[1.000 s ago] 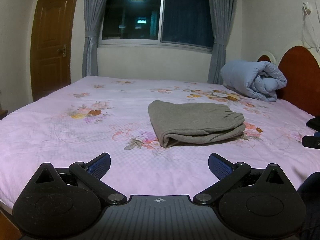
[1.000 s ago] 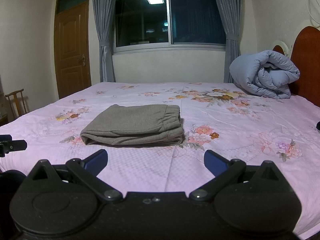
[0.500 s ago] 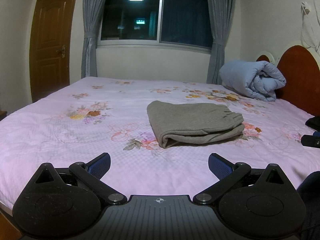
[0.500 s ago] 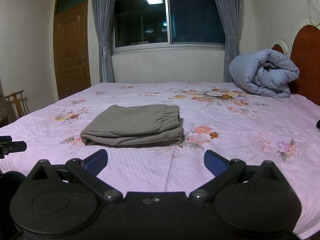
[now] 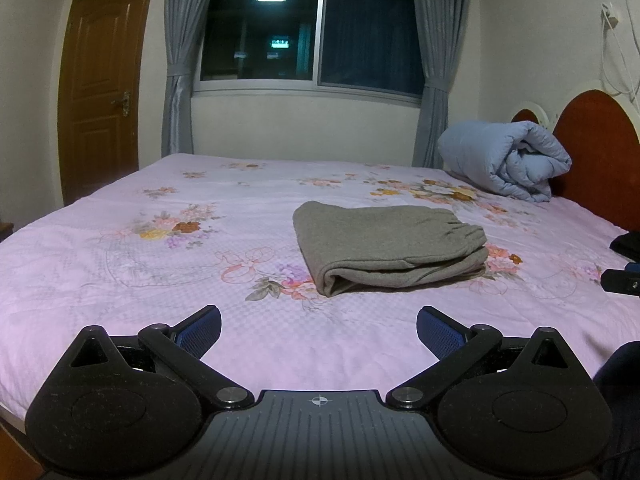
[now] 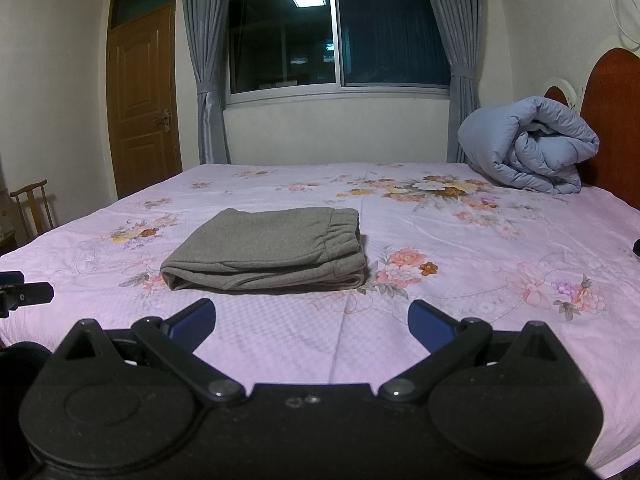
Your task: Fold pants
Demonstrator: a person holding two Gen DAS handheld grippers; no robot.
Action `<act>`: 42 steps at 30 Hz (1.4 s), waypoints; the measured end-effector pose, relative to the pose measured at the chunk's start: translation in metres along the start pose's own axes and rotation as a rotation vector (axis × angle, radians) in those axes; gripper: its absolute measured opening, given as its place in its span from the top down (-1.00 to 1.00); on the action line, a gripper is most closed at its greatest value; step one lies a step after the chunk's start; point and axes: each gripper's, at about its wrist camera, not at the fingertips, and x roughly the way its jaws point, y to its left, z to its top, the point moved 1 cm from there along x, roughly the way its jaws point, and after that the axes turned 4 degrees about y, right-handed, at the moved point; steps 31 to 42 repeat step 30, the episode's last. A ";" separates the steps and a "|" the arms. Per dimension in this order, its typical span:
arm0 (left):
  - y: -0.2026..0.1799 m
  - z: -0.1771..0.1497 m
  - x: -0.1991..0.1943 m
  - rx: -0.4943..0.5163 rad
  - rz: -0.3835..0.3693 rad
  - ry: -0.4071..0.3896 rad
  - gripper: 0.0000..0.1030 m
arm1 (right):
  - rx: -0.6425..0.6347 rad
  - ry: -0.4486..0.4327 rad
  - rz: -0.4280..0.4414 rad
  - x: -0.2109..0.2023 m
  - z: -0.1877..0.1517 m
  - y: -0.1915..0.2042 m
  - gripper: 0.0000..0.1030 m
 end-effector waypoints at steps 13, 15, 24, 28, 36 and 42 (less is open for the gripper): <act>0.000 0.001 0.001 0.006 -0.005 -0.004 -1.00 | 0.000 0.002 0.000 -0.001 0.000 0.000 -0.88; 0.000 0.000 0.001 0.007 -0.007 -0.006 -1.00 | 0.000 0.004 0.001 0.000 0.000 0.000 -0.88; 0.003 0.000 -0.002 0.003 -0.024 -0.032 -1.00 | 0.000 0.005 0.001 0.000 0.000 0.000 -0.88; 0.003 0.000 -0.002 0.007 -0.034 -0.029 -1.00 | 0.000 0.004 0.001 -0.001 0.000 0.000 -0.88; 0.003 0.000 -0.001 0.005 -0.034 -0.025 -1.00 | 0.000 0.004 0.001 -0.001 0.000 0.000 -0.89; 0.003 0.000 -0.001 0.005 -0.034 -0.025 -1.00 | 0.000 0.004 0.001 -0.001 0.000 0.000 -0.89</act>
